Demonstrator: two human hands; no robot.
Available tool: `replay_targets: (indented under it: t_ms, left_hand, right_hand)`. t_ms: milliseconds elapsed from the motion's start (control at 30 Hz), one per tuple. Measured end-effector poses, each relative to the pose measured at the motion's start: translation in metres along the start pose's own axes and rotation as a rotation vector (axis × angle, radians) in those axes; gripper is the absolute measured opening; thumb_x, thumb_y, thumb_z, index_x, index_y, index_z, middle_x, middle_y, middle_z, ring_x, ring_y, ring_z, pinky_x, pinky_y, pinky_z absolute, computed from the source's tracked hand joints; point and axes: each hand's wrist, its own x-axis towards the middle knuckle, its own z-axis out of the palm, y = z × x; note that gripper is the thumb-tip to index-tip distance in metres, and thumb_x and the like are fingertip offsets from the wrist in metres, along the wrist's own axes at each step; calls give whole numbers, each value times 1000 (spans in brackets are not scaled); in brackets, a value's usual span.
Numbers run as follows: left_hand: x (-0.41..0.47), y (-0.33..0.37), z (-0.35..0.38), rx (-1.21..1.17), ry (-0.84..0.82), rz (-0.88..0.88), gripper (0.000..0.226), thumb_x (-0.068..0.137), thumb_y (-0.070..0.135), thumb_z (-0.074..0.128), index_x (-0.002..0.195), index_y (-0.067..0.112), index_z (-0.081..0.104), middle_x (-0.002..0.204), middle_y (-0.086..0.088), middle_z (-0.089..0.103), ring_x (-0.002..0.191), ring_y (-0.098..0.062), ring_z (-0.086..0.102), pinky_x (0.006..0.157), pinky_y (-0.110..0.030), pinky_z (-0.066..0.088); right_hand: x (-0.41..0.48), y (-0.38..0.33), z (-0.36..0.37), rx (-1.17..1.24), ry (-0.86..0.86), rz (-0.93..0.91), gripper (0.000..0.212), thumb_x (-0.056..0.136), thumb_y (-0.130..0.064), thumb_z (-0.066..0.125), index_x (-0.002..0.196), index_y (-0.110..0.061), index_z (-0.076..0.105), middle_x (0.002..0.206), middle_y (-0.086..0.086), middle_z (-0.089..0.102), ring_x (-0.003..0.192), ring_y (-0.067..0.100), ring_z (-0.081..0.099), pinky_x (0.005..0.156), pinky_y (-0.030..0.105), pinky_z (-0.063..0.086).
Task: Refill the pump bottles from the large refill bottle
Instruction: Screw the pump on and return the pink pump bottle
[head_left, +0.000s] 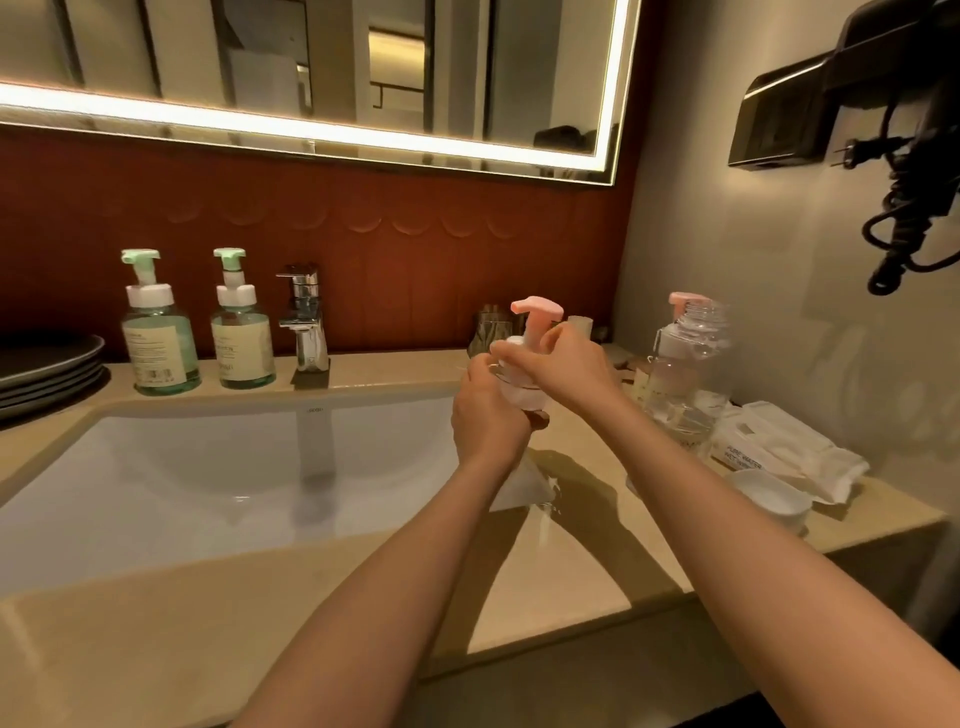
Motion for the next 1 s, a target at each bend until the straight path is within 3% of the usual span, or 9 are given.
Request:
replay_targets:
  t_ms: [100, 200, 267, 367, 433, 567, 700, 833, 1000]
  left_hand:
    - [29, -15, -24, -65, -15, -156, 69, 67, 27, 82, 123, 14, 44, 122, -4, 57, 103, -20, 53, 78, -30, 41]
    - [55, -30, -44, -18, -11, -190, 76, 65, 30, 84, 126, 12, 43, 126, -6, 55, 115, -25, 51, 90, -36, 42]
    - [70, -38, -54, -15, 19, -214, 79, 65, 32, 84, 128, 12, 42, 128, -7, 53, 118, -25, 49, 93, -36, 42]
    - [99, -48, -62, -52, 70, -240, 82, 65, 32, 84, 130, 12, 39, 128, -6, 53, 119, -24, 49, 92, -35, 42]
    - [117, -52, -62, -60, 76, -235, 82, 64, 31, 84, 130, 13, 39, 126, -5, 54, 117, -23, 50, 91, -34, 42]
    - [152, -61, -55, -33, 87, -201, 82, 64, 29, 84, 131, 13, 38, 126, -4, 54, 116, -22, 51, 90, -32, 41]
    - [191, -78, -50, -11, 132, -199, 81, 64, 29, 84, 129, 12, 37, 127, -5, 52, 117, -22, 50, 87, -30, 40]
    - [223, -103, -43, 32, 187, -178, 82, 63, 28, 85, 127, 13, 36, 127, -6, 51, 118, -24, 50, 89, -34, 43]
    - [245, -121, -36, 58, 261, -192, 85, 63, 30, 84, 129, 12, 34, 131, -9, 47, 122, -28, 46, 96, -40, 42]
  right_hand:
    - [16, -5, 7, 272, -128, 41, 49, 89, -53, 44, 115, -11, 46, 87, 1, 54, 74, 13, 52, 63, 28, 42]
    - [25, -2, 20, 163, -257, 92, 24, 94, -23, 48, 115, -12, 52, 84, -1, 52, 66, 10, 44, 52, 21, 35]
    - [28, -3, 38, 50, -376, 90, 31, 89, -22, 58, 119, -11, 53, 93, 1, 55, 72, 11, 50, 55, 20, 40]
    - [40, -10, 77, 89, -488, 76, 62, 82, -31, 68, 135, -15, 40, 117, 5, 55, 88, 15, 56, 62, 23, 45]
    - [49, -19, 104, 156, -457, 13, 67, 78, -34, 72, 134, -18, 40, 121, 3, 56, 94, 15, 57, 65, 24, 46]
    - [80, -38, 149, 230, -251, 60, 51, 76, -36, 68, 121, -23, 46, 113, -2, 61, 104, 21, 57, 85, 35, 49]
    - [119, -54, 175, 143, -153, 69, 36, 82, -39, 59, 112, -21, 55, 110, 4, 61, 98, 24, 58, 83, 40, 51]
    - [148, -61, 201, 158, -142, 45, 45, 88, -20, 59, 129, -12, 43, 126, 10, 53, 112, 27, 53, 83, 33, 45]
    - [166, -65, 211, 211, -141, 41, 32, 93, -15, 52, 124, -8, 46, 124, 11, 55, 112, 29, 53, 80, 32, 42]
